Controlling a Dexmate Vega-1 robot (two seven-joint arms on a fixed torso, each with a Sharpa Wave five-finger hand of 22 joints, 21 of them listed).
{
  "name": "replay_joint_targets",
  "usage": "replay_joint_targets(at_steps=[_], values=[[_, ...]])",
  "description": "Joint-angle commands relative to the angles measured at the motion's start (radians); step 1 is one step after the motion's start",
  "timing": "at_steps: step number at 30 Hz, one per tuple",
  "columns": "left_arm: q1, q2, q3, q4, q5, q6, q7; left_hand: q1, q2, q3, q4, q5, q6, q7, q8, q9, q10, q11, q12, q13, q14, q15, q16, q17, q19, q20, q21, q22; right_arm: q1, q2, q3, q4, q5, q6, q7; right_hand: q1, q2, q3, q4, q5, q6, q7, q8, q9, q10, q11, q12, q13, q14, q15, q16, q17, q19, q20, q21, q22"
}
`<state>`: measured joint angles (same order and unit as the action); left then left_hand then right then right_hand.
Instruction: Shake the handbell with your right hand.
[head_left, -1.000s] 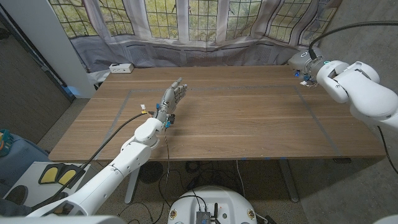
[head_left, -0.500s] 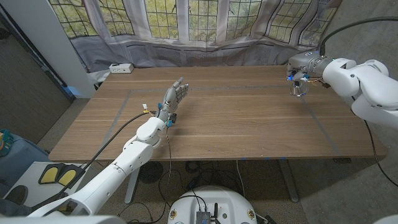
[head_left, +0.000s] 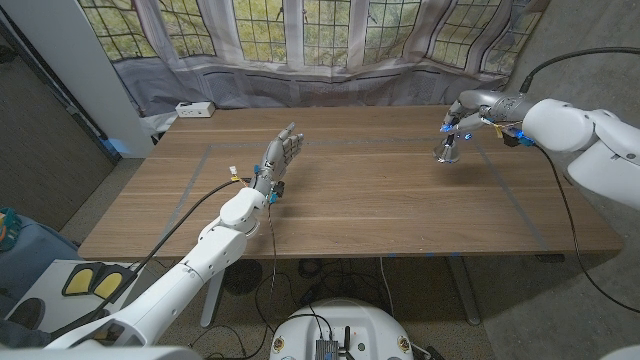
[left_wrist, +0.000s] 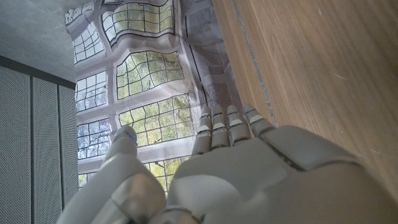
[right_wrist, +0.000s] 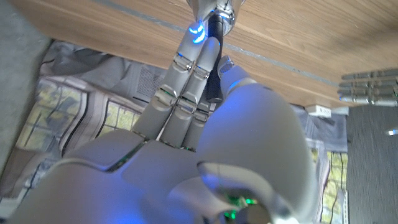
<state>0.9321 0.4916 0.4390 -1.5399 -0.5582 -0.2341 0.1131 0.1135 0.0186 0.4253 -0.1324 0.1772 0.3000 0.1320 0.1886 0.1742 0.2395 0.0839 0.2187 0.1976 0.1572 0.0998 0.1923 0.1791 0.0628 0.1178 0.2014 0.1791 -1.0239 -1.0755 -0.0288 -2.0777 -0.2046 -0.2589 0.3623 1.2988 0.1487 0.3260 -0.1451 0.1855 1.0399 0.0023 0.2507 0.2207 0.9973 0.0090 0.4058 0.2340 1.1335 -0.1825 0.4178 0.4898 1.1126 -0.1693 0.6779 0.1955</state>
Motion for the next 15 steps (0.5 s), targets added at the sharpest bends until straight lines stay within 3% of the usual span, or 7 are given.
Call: replay_joint_targets(at_steps=[1, 7, 15], values=[[0.006, 0.006, -0.002, -0.012, -0.001, 0.007, 0.000, 0.011, 0.002, 0.005, -0.002, -0.001, 0.009, -0.001, 0.000, 0.006, 0.007, 0.006, -0.003, 0.004, 0.010, 0.000, -0.003, 0.002, -0.002, -0.001, -0.001, 0.003, 0.000, 0.124, 0.049, 0.148, 0.564, 0.124, -0.039, 0.012, 0.007, 0.003, -0.005, 0.005, 0.001, 0.008, -0.007, 0.002, 0.039, 0.016, 0.008, 0.007, 0.001, 0.005, -0.001, 0.006, -0.006, 0.003, 0.009, 0.000], [0.007, 0.014, 0.001, -0.019, -0.001, 0.018, -0.003, 0.011, 0.002, 0.005, -0.002, -0.001, 0.008, -0.001, 0.000, 0.006, 0.007, 0.005, -0.003, 0.004, 0.009, -0.001, -0.003, 0.002, -0.002, -0.001, -0.001, 0.003, 0.001, 0.197, 0.065, 0.226, 0.848, 0.118, -0.024, 0.016, 0.007, 0.004, -0.007, 0.006, 0.001, 0.012, -0.007, 0.003, 0.041, 0.017, 0.009, 0.008, -0.001, 0.008, -0.003, 0.007, -0.008, 0.004, 0.014, 0.000], [0.013, 0.016, -0.001, -0.022, -0.003, 0.016, -0.003, 0.011, 0.002, 0.005, -0.002, -0.001, 0.008, -0.001, 0.000, 0.006, 0.005, 0.005, -0.004, 0.004, 0.009, 0.001, -0.003, 0.002, -0.002, 0.000, -0.001, 0.003, 0.017, 0.240, 0.066, 0.300, 1.167, 0.045, 0.028, 0.020, 0.007, 0.004, -0.009, 0.007, 0.000, 0.013, -0.009, 0.003, 0.040, 0.017, 0.008, 0.009, 0.000, 0.009, -0.003, 0.010, -0.011, 0.006, 0.021, 0.000]])
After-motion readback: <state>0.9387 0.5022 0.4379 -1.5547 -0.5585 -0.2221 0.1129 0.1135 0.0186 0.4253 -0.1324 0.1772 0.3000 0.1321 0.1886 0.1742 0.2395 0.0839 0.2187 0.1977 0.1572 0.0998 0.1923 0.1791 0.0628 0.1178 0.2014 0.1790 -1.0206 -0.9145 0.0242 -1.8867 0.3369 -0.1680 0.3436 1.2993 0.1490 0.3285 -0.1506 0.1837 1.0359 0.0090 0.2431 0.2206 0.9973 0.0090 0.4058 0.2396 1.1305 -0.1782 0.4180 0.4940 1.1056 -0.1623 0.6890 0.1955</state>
